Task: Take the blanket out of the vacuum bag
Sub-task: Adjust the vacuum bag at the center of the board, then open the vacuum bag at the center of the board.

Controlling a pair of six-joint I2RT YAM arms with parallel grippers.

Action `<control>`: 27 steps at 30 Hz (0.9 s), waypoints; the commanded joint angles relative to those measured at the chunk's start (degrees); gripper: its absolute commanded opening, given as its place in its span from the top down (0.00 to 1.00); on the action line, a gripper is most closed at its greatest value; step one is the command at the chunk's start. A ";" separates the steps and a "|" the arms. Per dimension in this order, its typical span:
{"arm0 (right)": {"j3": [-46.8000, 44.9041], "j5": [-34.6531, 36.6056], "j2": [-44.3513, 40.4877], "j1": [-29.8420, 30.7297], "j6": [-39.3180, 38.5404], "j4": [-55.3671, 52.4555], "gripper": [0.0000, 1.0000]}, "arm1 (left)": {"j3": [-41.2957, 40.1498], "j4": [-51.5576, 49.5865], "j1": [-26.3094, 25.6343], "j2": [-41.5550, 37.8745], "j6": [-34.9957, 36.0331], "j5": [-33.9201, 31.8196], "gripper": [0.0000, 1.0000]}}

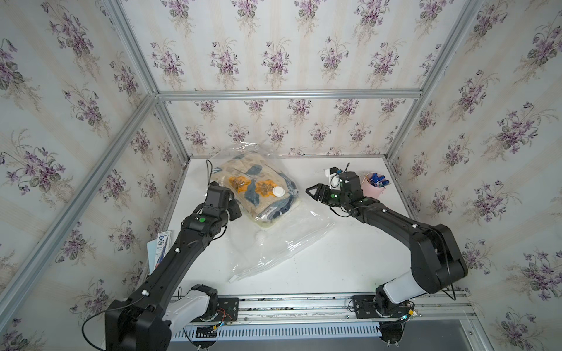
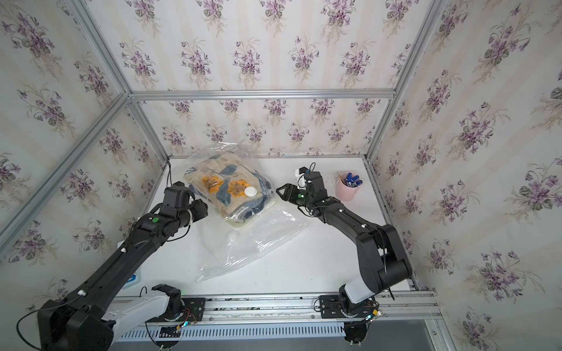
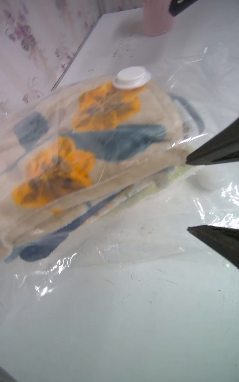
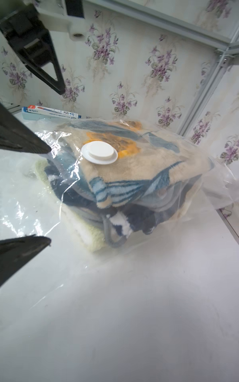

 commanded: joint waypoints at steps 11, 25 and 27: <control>-24.39 -6.21 -26.83 -2.56 15.33 0.62 0.39 | 12.91 -39.38 -48.98 18.76 -3.98 -27.07 0.12; -38.78 -14.80 -40.77 -2.82 24.46 5.78 0.40 | 11.28 -33.01 -59.05 35.61 -3.16 -27.21 0.02; -39.68 -14.45 -41.88 -2.82 25.02 5.55 0.42 | 11.74 -32.97 -58.99 37.93 -4.86 -29.67 0.05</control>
